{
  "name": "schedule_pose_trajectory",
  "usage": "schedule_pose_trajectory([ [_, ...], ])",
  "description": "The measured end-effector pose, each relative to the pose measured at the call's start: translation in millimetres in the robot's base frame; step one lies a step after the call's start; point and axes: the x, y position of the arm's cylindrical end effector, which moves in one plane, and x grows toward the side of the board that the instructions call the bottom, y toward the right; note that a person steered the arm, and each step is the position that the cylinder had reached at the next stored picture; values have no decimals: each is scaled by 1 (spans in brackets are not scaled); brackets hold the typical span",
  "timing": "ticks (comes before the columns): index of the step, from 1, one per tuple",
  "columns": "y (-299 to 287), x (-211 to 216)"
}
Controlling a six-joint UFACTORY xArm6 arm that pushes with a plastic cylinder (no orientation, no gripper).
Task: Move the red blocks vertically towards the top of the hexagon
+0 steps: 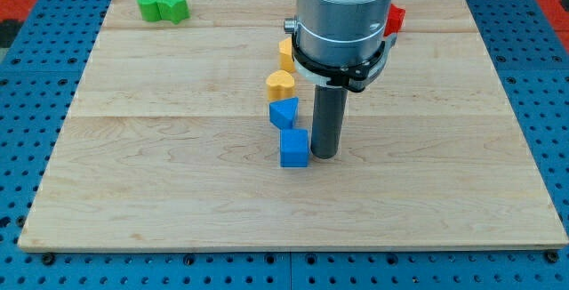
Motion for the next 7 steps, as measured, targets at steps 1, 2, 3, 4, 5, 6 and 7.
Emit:
schedule_pose_trajectory([
  [1, 29, 1],
  [2, 125, -47],
  [3, 200, -127],
  [4, 214, -194],
  [5, 247, -224],
  [6, 252, -230],
  [7, 225, -231],
])
